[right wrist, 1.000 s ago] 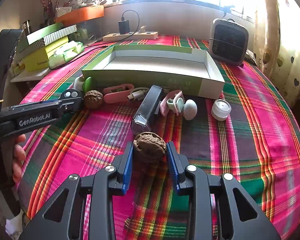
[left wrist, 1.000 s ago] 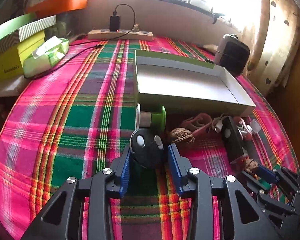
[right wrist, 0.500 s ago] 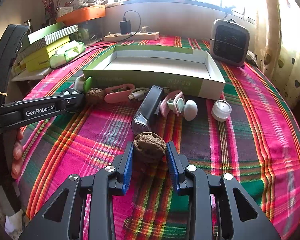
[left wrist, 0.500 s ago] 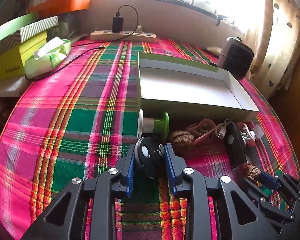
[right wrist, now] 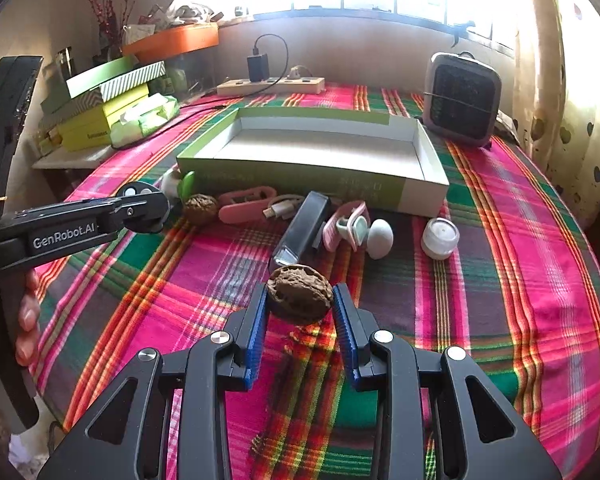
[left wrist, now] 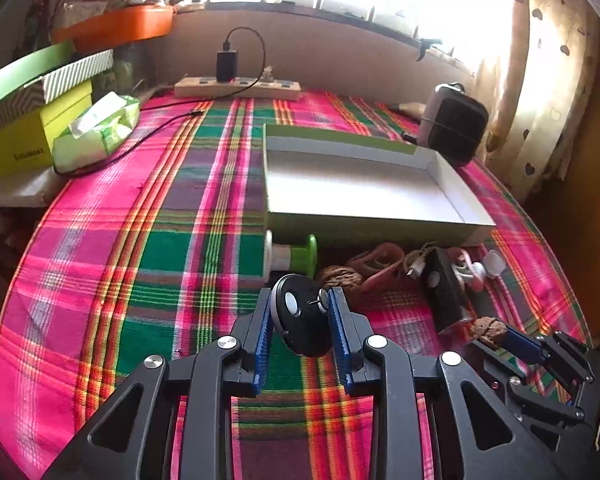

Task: Organize objects
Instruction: 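Lift and carry the walnut and disc with both grippers over the white box lid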

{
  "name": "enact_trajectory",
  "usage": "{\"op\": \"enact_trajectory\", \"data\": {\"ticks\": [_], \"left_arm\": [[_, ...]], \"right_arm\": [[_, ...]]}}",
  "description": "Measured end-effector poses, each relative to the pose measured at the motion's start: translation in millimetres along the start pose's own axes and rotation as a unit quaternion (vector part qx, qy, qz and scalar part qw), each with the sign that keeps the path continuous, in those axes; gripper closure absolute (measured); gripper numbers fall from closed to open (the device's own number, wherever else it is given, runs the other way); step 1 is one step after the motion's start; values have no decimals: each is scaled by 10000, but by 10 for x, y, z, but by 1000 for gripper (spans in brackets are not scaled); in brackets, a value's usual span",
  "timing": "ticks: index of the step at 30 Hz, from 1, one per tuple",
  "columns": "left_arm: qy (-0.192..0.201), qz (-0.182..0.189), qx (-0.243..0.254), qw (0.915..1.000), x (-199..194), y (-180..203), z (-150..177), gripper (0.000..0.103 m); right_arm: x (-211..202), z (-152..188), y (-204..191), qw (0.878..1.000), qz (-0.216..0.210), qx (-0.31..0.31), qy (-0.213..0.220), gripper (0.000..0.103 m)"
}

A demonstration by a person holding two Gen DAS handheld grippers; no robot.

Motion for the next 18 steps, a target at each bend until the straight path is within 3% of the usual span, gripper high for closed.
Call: {"op": "enact_trajectory", "data": {"ticks": [18], "left_arm": [[62, 280, 180, 9994, 68, 175, -389, 78]], "right_arm": [[41, -498, 87, 9996, -163, -98, 218, 69]]}}
Point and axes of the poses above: each gripper's, at about its wrist camera, not at the fingertips, and x roughly the way its jaws point, y to its right, z to its underside, the point moved 5 cm from there along x, roughly the way its jaws point, and after that the axes turned 8 degrees about z, right-handed, at the moved point
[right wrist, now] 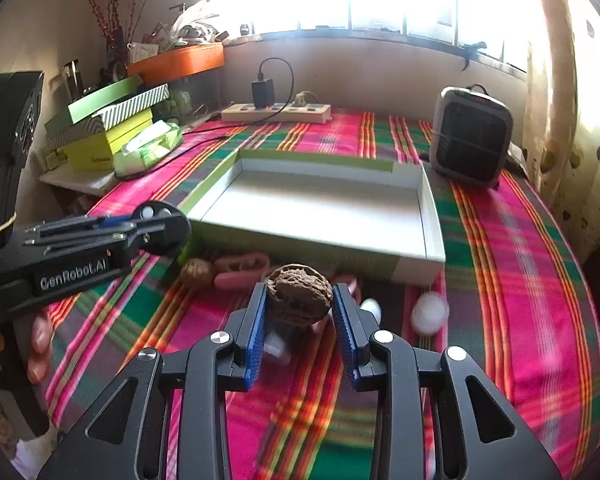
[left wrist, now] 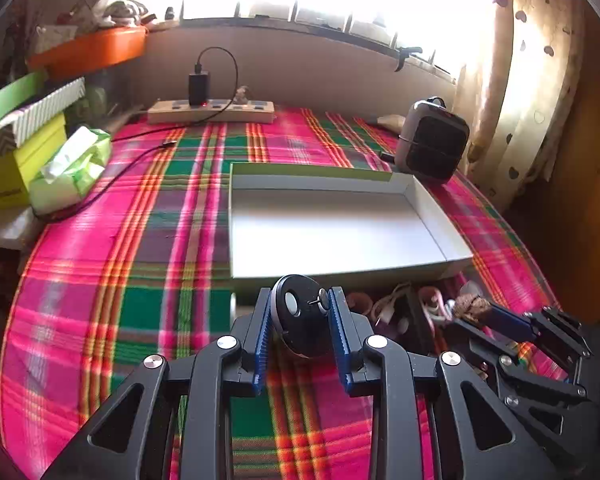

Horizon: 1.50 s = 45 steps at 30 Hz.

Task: Organize objects
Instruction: 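Lift and carry the walnut and disc with both grippers over the white box lid, then open the right gripper to drop the walnut while the left gripper releases the disc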

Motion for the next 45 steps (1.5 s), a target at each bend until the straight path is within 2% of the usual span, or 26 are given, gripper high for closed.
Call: {"op": "enact_trajectory", "data": {"ticks": [10, 18, 29, 38, 45], "left_arm": [[-50, 23, 197, 9998, 265, -31, -329, 78], [-270, 29, 286, 9992, 562, -122, -551, 78], [-585, -57, 329, 9977, 966, -203, -743, 78], [-762, -85, 283, 9967, 1095, -273, -719, 78], [-758, -115, 173, 9969, 1104, -335, -721, 78]], "right_arm": [[372, -416, 86, 9999, 25, -124, -91, 69], [760, -676, 155, 9994, 96, -173, -285, 69], [1279, -814, 240, 9961, 268, -202, -817, 69], [1446, -838, 266, 9948, 346, -228, -931, 69], [1487, -849, 254, 9938, 433, -319, -971, 69]]}}
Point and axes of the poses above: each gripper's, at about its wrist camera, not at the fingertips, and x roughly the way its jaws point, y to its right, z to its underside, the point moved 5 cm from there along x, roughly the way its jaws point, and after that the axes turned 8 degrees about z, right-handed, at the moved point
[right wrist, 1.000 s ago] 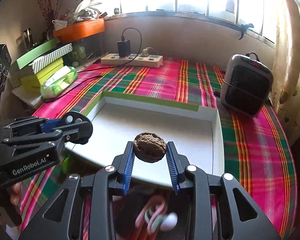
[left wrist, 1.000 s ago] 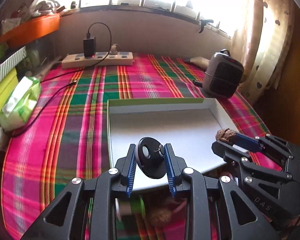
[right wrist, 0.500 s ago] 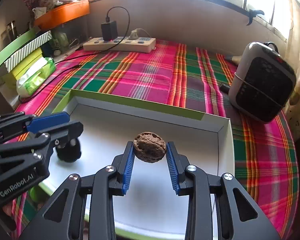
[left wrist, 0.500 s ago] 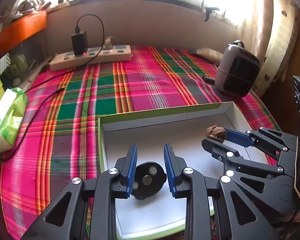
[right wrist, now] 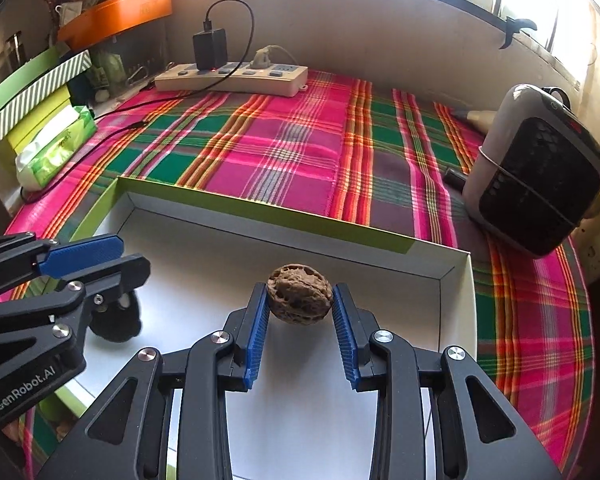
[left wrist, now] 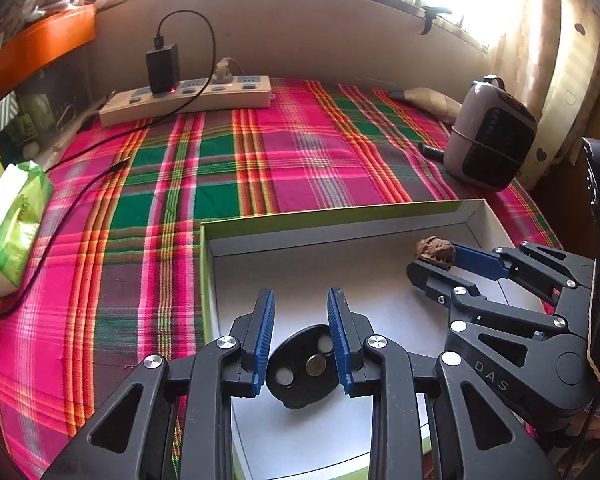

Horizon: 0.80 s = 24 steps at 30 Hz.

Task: Organize objects
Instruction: 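Open the right gripper to drop the walnut while the left gripper releases the disc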

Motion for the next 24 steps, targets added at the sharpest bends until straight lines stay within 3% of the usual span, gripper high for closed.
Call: {"op": "enact_trajectory", "data": {"ticks": [11, 15, 24], "left_arm": [[56, -7, -25, 10000, -65, -7, 20, 77], [103, -8, -42, 9999, -112, -2, 23, 77], [293, 30, -123, 9995, -301, -12, 61, 73]], "right_arm": [[55, 25, 14, 9999, 84, 1, -66, 69], [56, 25, 34, 9999, 82, 53, -51, 53], [-108, 47, 88, 9997, 57, 205, 107, 53]]}}
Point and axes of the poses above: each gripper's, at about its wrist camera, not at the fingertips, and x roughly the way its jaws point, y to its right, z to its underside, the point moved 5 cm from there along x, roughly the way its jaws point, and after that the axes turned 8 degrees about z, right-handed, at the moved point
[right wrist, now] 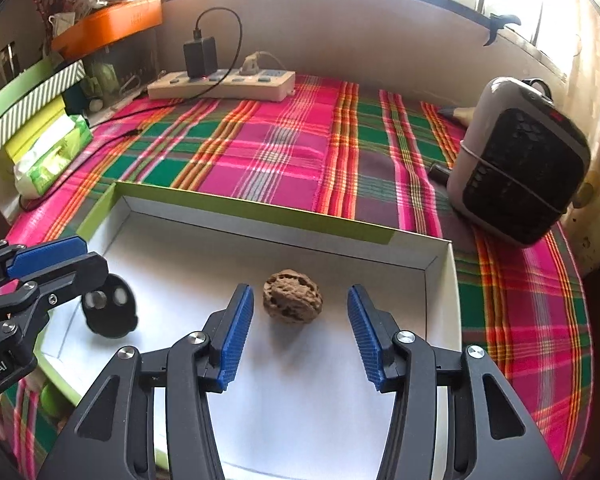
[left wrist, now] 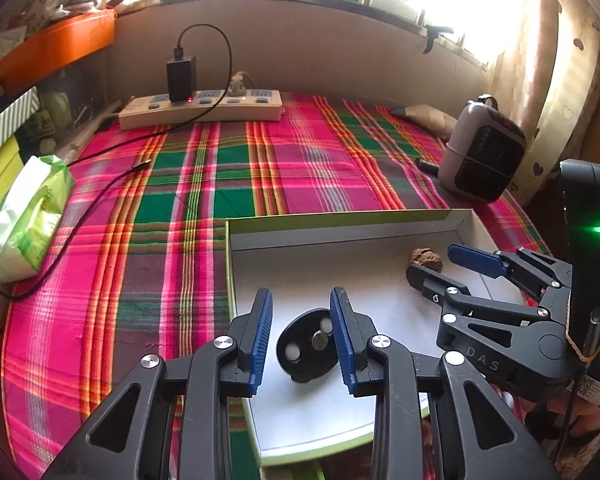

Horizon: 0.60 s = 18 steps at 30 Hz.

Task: Organize objects
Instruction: 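Open the right gripper to drop the walnut while the left gripper releases the disc, then withdraw both tools from the box lid toward the remaining items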

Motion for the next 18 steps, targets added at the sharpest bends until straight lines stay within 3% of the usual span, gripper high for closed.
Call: {"op": "enact_trajectory", "data": {"ticks": [18], "left_arm": [[392, -32, -315, 9987, -534, -144, 312, 68]], "right_arm": [[-671, 336, 82, 9981, -72, 380, 473, 53]]}}
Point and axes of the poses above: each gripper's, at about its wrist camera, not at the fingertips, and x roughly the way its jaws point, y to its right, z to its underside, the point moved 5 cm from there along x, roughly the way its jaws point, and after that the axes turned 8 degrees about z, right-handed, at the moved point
